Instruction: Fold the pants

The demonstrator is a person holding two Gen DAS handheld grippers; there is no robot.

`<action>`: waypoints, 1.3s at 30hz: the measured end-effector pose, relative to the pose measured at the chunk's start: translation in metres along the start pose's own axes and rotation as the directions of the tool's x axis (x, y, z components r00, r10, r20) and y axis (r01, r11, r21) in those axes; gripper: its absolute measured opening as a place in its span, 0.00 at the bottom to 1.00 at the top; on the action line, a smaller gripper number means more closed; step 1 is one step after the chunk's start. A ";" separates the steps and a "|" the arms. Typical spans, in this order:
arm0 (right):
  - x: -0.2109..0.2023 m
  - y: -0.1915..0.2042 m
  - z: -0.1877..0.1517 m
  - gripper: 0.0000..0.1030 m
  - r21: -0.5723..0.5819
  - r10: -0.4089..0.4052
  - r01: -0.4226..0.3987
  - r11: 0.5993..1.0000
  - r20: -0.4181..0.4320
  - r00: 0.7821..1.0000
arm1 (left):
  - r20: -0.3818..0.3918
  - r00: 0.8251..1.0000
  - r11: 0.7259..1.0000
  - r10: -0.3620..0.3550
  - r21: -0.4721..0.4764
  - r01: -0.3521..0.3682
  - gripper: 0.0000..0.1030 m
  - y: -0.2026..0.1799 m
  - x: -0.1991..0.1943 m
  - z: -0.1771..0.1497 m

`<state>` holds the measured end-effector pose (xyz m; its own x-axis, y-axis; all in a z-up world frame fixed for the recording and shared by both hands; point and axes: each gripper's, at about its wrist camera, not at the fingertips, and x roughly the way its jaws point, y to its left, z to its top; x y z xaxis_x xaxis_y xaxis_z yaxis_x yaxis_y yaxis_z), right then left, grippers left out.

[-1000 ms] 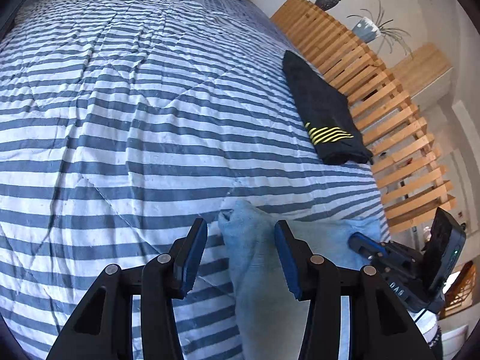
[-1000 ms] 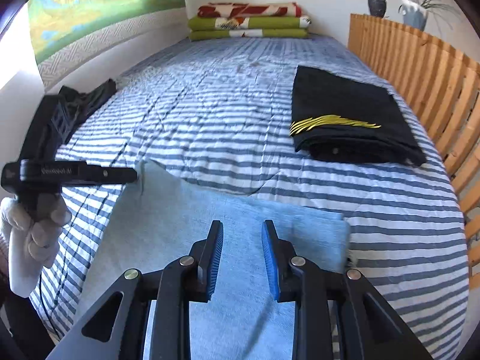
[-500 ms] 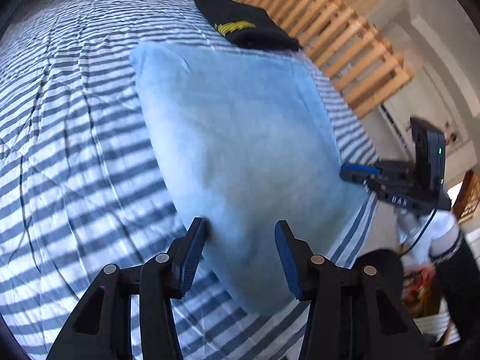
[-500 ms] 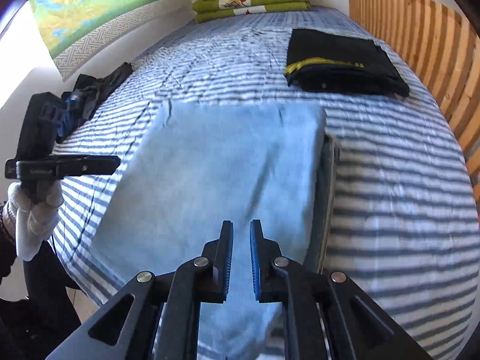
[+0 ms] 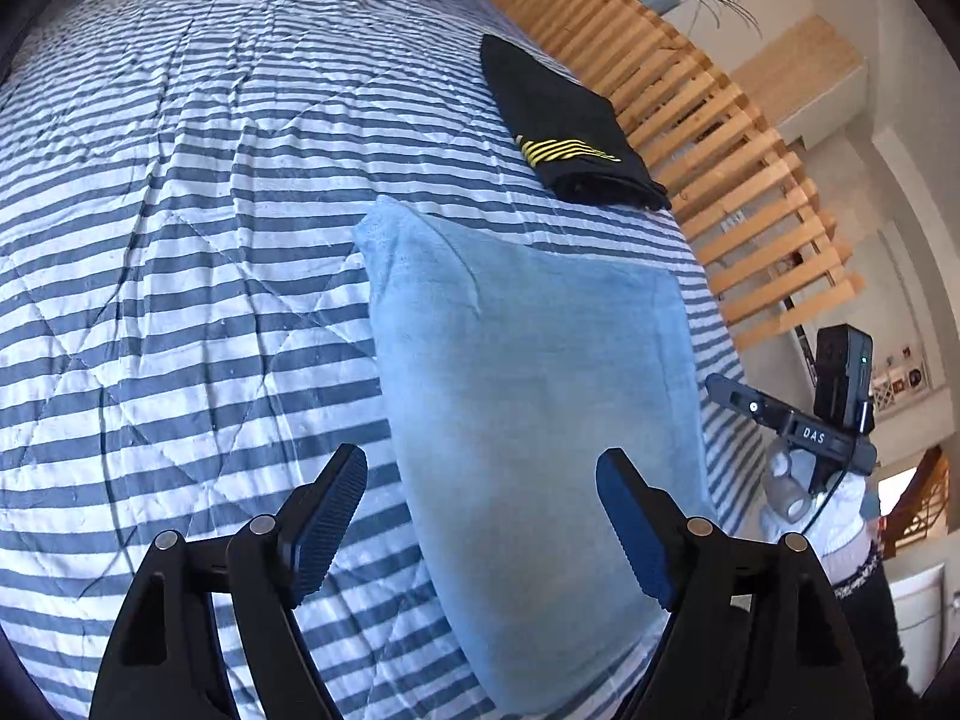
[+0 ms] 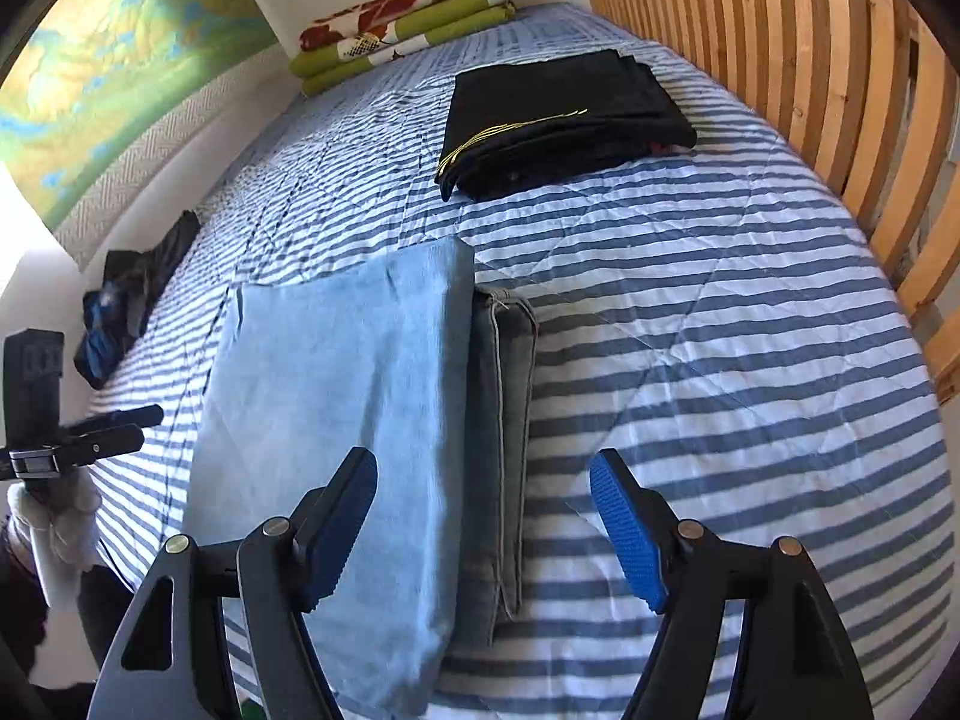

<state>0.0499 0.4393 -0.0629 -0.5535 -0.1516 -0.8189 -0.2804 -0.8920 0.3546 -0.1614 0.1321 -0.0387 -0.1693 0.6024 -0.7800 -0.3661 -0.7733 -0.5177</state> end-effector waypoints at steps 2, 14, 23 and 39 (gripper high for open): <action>0.021 -0.003 0.007 0.68 0.017 0.017 -0.017 1.000 -0.022 1.000 | -0.032 0.999 0.999 -0.014 -0.042 0.012 0.80 0.009 0.016 0.005; 0.077 0.002 0.012 0.38 0.050 0.172 -0.170 0.984 -0.050 0.984 | -0.038 0.999 0.999 -0.021 -0.032 0.020 0.50 0.010 0.068 0.008; 0.036 0.019 0.011 0.15 0.039 0.082 -0.084 0.996 0.036 0.996 | 0.025 0.997 0.996 -0.077 0.052 0.076 0.15 -0.036 0.032 0.014; -0.129 0.044 0.080 0.12 0.021 -0.029 0.023 1.000 0.352 0.936 | 0.195 0.958 0.956 -0.210 0.246 0.159 0.15 -0.168 -0.047 0.120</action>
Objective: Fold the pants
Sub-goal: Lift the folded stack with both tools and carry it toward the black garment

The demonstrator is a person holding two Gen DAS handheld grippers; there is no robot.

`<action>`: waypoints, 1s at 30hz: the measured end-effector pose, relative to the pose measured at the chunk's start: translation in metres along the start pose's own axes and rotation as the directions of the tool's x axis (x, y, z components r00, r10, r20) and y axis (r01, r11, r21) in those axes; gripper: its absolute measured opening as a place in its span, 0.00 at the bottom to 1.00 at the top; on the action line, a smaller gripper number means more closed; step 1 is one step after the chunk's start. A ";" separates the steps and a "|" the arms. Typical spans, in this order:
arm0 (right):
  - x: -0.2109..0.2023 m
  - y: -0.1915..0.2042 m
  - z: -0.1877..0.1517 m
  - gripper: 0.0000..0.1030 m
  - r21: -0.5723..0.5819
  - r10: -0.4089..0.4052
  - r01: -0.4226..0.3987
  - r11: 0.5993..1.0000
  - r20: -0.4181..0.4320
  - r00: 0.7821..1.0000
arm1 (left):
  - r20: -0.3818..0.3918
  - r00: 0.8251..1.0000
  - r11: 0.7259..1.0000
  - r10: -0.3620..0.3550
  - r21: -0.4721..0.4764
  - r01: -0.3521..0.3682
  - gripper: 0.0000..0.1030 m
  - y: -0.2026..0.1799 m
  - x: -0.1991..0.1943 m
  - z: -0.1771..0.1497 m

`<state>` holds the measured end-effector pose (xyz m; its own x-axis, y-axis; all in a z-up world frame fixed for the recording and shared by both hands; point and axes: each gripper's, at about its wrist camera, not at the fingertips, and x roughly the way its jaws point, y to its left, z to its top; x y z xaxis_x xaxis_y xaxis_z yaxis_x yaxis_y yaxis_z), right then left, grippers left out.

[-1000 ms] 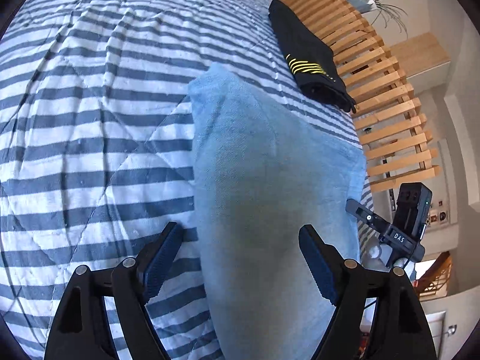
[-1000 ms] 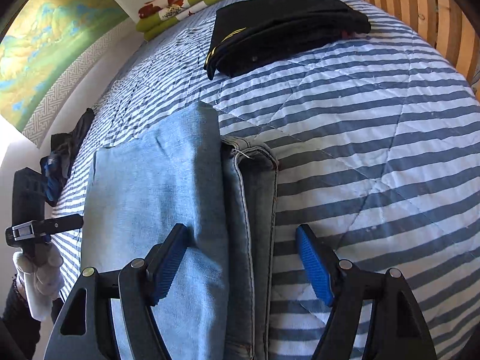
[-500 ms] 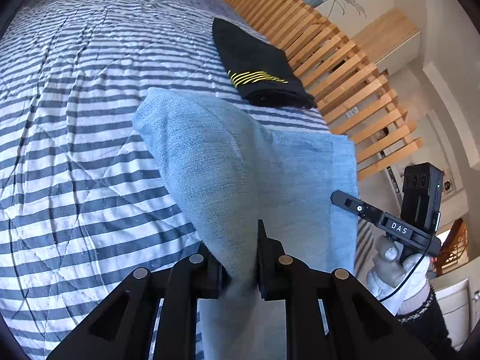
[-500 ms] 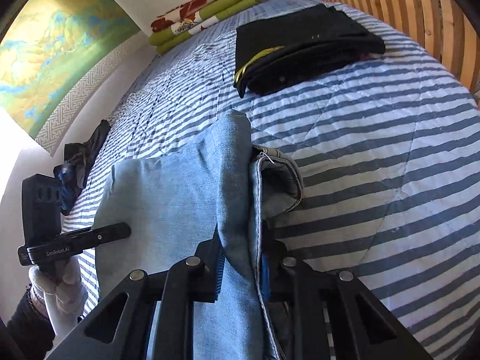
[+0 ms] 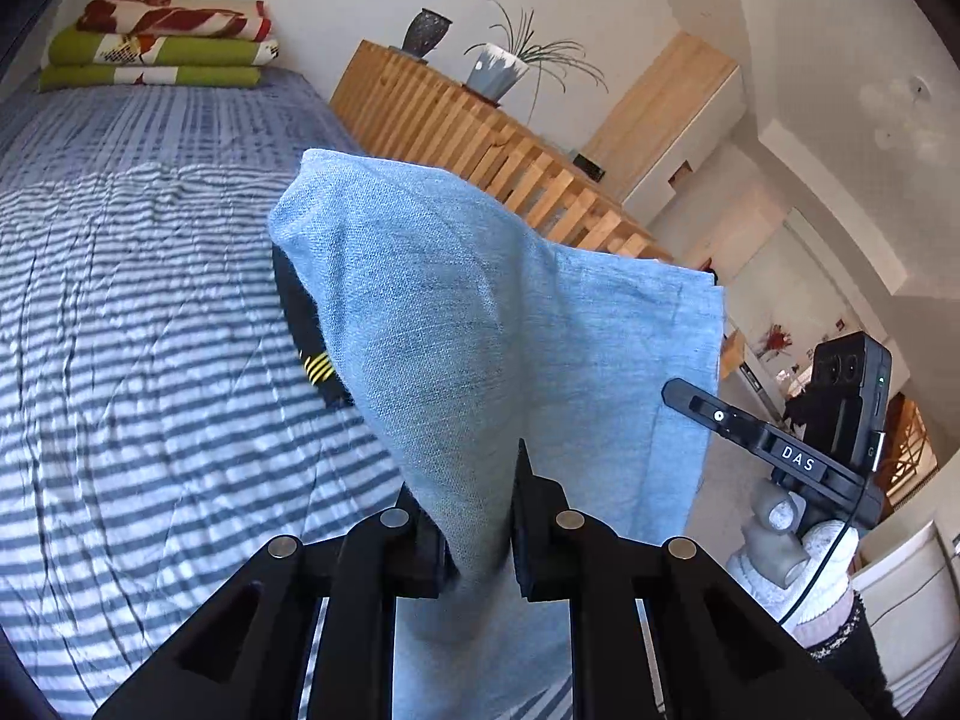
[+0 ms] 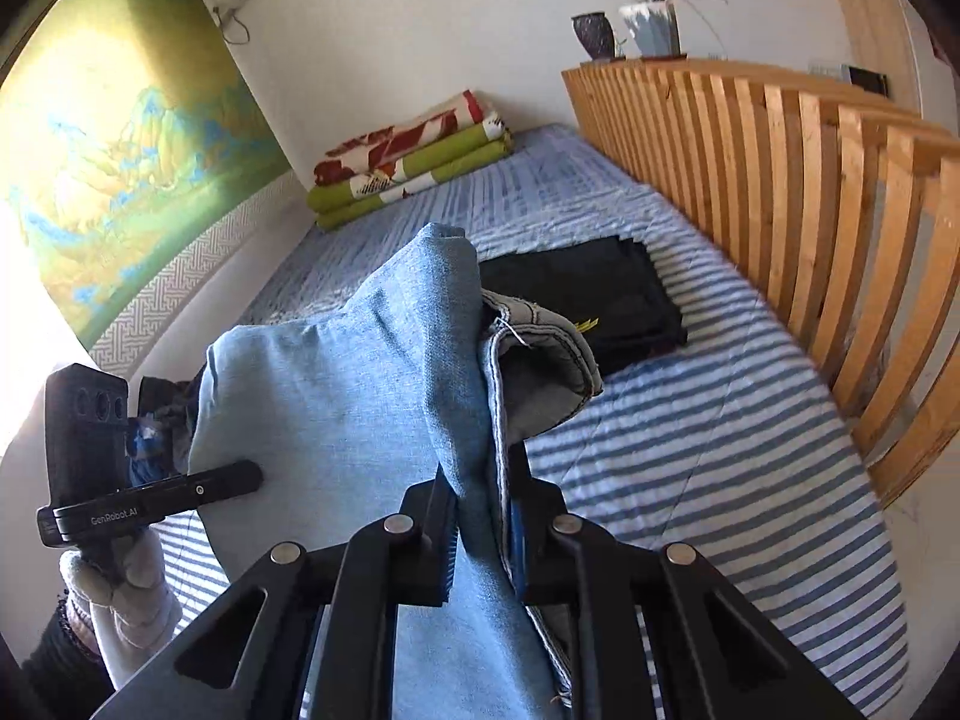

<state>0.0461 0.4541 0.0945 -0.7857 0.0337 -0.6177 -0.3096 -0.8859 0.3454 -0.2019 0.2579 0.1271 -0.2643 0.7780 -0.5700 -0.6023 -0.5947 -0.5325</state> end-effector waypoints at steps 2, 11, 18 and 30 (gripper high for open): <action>-0.001 -0.003 0.025 0.12 -0.003 -0.012 0.012 1.000 0.037 0.999 | 0.023 1.000 1.000 -0.002 0.008 0.002 0.15 -0.003 0.009 0.028; 0.056 -0.023 0.135 0.11 -0.039 -0.049 0.054 0.998 0.123 0.991 | 0.070 0.998 1.000 -0.002 0.007 0.001 0.15 0.031 0.087 0.151; 0.155 -0.060 0.182 0.11 -0.049 -0.086 0.090 0.995 0.073 0.994 | 0.024 0.999 0.999 0.025 -0.035 -0.024 0.15 0.097 0.183 0.190; 0.339 -0.126 0.158 0.19 -0.164 -0.338 0.318 0.934 -0.116 0.934 | -0.061 0.993 0.980 0.097 -0.171 -0.106 0.37 0.214 0.306 0.155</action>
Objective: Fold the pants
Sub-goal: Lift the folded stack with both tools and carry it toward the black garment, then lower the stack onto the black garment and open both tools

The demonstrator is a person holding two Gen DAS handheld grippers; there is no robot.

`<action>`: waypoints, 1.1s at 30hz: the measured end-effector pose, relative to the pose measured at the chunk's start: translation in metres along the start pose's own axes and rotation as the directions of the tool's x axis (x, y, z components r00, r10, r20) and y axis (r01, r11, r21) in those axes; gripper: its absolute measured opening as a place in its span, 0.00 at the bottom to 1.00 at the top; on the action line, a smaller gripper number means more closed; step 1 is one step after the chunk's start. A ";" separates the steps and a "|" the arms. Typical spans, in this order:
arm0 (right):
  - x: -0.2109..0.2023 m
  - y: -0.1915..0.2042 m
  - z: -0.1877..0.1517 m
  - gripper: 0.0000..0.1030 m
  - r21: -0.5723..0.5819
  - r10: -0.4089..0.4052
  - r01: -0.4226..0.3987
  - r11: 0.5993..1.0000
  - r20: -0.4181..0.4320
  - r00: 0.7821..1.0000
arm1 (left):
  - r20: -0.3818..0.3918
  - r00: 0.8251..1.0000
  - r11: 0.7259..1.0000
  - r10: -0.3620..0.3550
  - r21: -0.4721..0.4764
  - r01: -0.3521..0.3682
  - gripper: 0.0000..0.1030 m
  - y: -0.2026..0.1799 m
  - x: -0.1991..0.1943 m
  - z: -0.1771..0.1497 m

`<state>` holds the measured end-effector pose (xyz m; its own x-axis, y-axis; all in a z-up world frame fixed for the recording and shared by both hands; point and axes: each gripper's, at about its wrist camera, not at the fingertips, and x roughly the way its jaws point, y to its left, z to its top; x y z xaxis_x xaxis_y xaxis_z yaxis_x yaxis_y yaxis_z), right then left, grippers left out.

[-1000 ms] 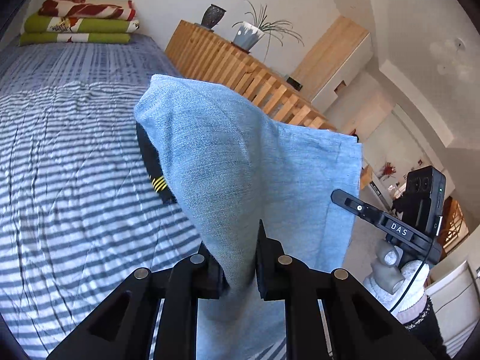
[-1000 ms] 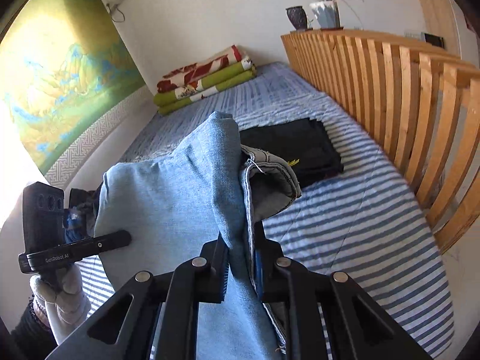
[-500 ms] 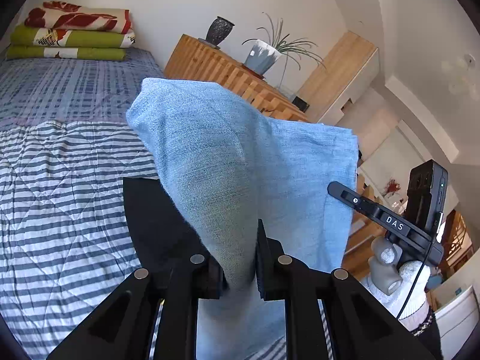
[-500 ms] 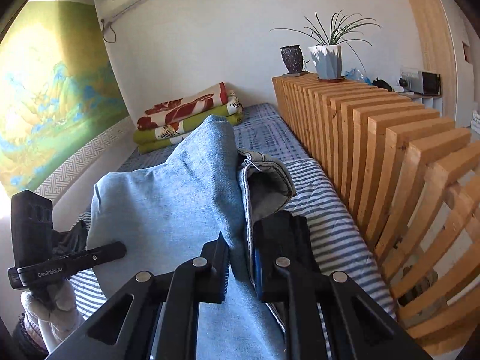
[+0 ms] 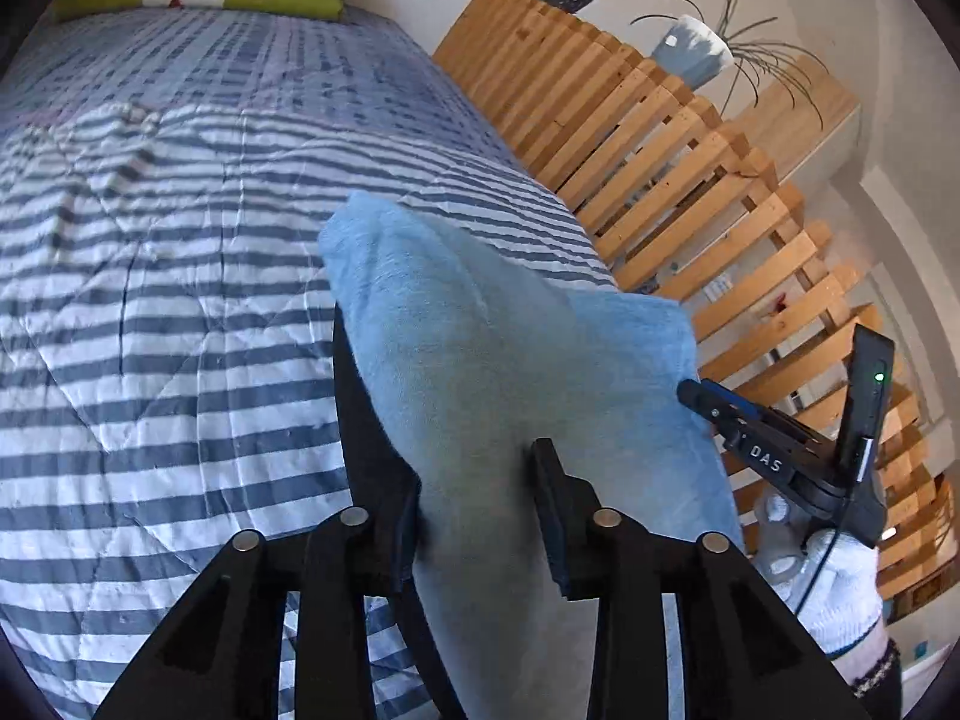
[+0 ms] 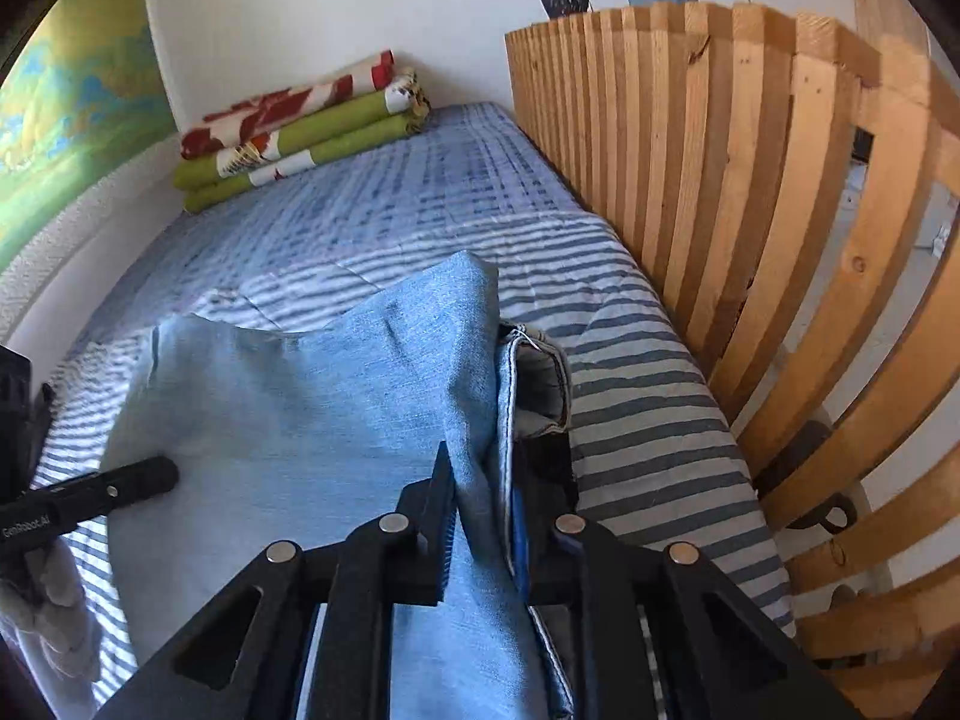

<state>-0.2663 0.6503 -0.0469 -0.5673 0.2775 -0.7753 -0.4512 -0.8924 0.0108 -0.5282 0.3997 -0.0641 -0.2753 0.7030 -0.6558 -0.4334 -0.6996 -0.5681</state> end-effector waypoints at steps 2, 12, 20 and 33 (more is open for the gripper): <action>0.013 -0.001 0.003 0.29 -0.035 -0.085 0.084 0.996 -0.016 0.996 | 0.018 1.000 1.000 -0.003 0.005 0.003 0.45 0.010 -0.004 -0.001; -0.077 -0.036 0.001 0.38 0.116 -0.037 0.015 0.993 0.194 0.980 | 0.140 0.990 0.996 -0.003 0.090 -0.010 0.49 -0.012 -0.064 0.007; -0.098 0.023 -0.071 0.38 0.043 0.083 -0.088 0.995 0.101 0.991 | -0.046 0.998 0.971 0.035 0.238 -0.023 0.49 -0.081 -0.072 -0.082; -0.195 0.045 -0.186 0.38 0.104 0.019 -0.015 0.994 -0.041 0.999 | -0.051 0.979 0.935 0.199 0.309 -0.174 0.49 -0.117 -0.220 -0.209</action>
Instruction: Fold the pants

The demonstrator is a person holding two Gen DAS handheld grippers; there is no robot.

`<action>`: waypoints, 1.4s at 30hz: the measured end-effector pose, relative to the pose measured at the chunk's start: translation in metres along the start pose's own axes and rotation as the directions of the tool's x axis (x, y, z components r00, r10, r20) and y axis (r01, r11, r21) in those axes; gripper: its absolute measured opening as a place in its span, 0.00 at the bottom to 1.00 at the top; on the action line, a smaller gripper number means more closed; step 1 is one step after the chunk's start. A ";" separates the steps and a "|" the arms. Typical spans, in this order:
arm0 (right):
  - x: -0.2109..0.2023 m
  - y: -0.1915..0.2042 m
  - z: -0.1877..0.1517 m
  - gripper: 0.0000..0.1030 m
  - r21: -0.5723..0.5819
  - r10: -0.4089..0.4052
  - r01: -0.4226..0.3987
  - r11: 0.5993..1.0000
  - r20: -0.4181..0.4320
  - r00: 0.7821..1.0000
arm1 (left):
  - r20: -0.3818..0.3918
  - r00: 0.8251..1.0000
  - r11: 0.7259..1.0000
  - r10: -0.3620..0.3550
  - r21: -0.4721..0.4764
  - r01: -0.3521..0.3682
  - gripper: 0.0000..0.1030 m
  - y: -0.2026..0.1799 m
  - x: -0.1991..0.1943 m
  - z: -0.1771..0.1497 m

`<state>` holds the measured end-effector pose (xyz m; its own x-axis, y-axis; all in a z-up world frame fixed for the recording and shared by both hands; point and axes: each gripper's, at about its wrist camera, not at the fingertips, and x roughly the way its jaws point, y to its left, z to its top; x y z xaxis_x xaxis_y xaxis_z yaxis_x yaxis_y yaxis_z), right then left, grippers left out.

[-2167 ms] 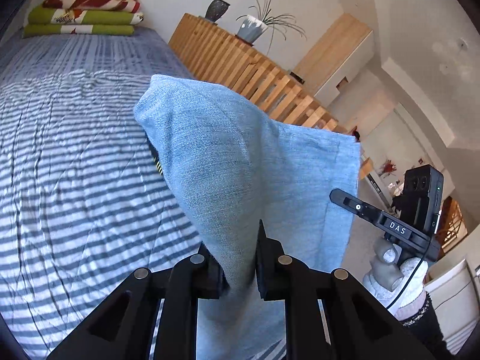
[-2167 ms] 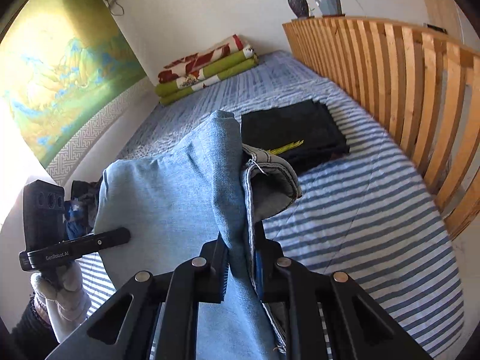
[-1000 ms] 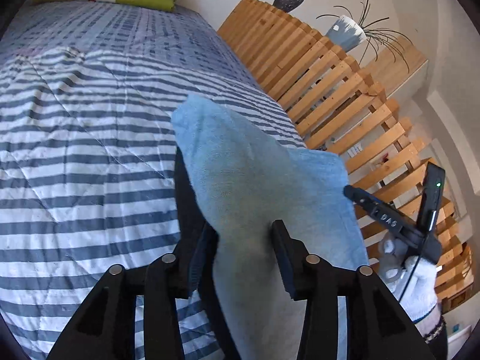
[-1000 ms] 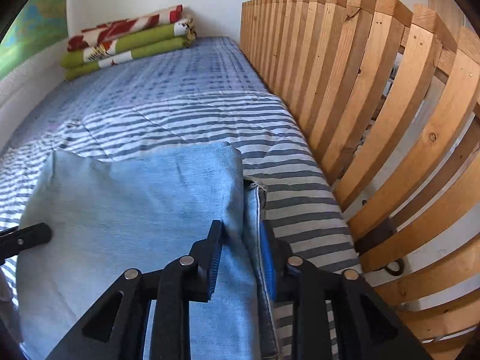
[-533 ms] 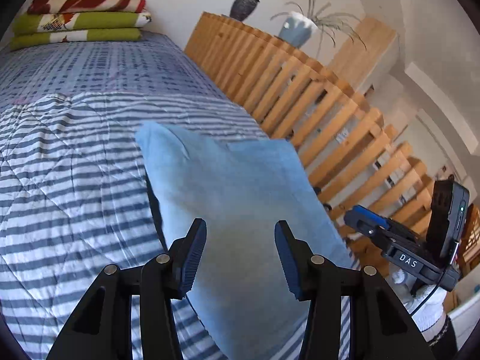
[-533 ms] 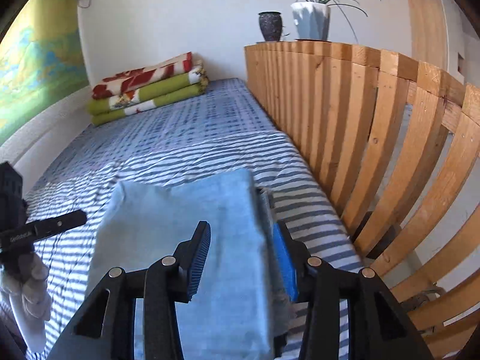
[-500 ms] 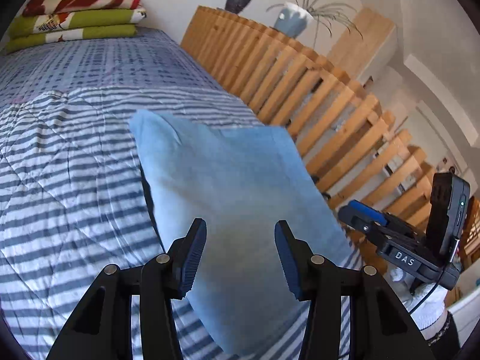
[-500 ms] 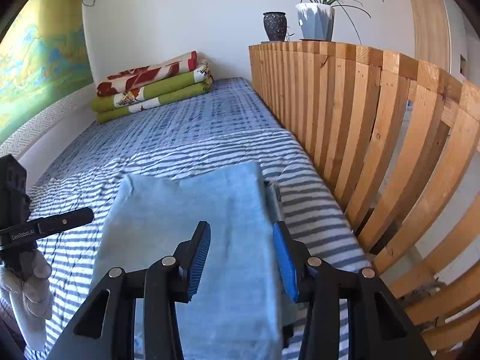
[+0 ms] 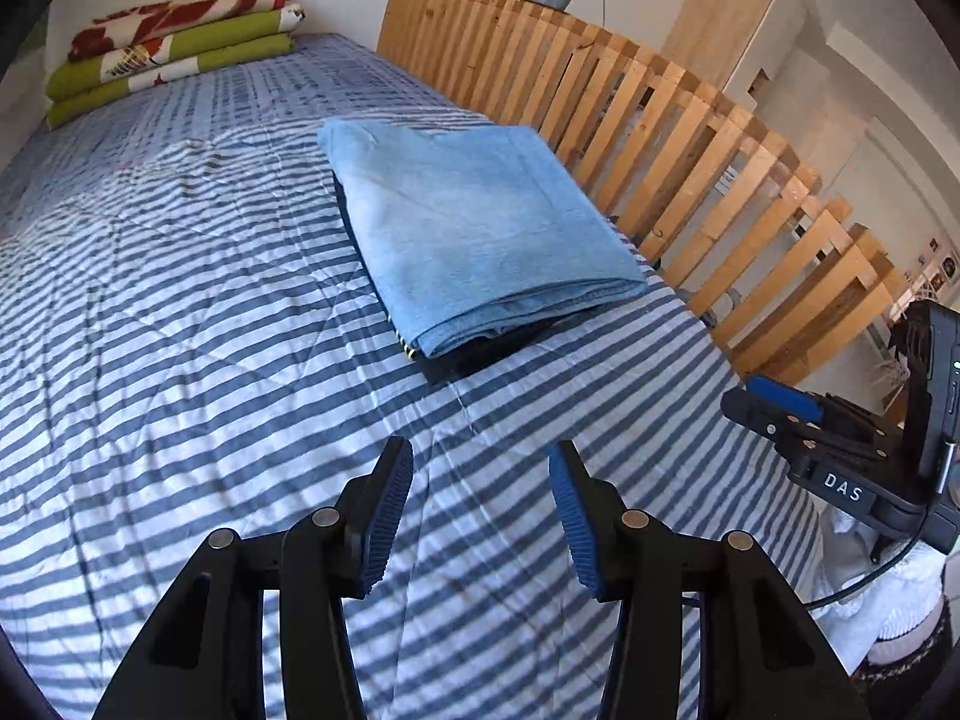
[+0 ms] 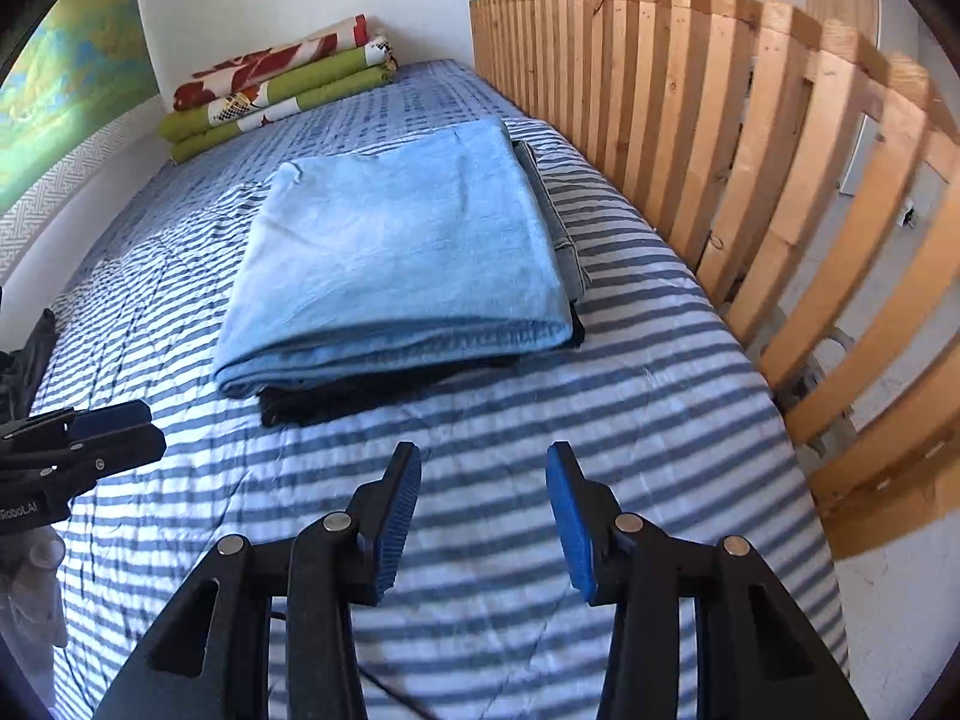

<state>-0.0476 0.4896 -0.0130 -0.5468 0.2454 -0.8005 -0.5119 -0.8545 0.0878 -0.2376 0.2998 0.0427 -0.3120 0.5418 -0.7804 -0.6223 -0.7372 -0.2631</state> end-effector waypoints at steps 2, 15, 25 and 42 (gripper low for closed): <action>-0.036 0.012 -0.018 0.39 0.002 0.017 -0.017 1.000 0.024 1.000 | 0.043 0.998 0.999 0.036 0.033 -0.038 0.49 -0.014 -0.043 -0.019; -0.240 0.096 -0.116 0.46 -0.057 0.071 -0.058 0.997 0.254 0.965 | 0.292 0.949 0.980 0.118 0.122 -0.160 0.59 -0.080 -0.278 -0.145; -0.302 0.137 -0.181 0.51 -0.092 0.064 -0.034 0.995 0.341 0.938 | 0.337 0.935 0.977 0.112 0.133 -0.165 0.71 -0.100 -0.356 -0.227; -0.240 0.143 -0.128 0.58 -0.039 -0.013 0.030 0.999 0.387 0.922 | 0.338 0.933 0.976 0.120 0.132 -0.174 0.71 -0.051 -0.277 -0.145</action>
<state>0.0948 0.2500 0.1159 -0.7539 0.4140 -0.5100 -0.5019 -0.8640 0.0405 -0.0151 0.1289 0.1894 -0.6088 0.5534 -0.5684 -0.6479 -0.7603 -0.0464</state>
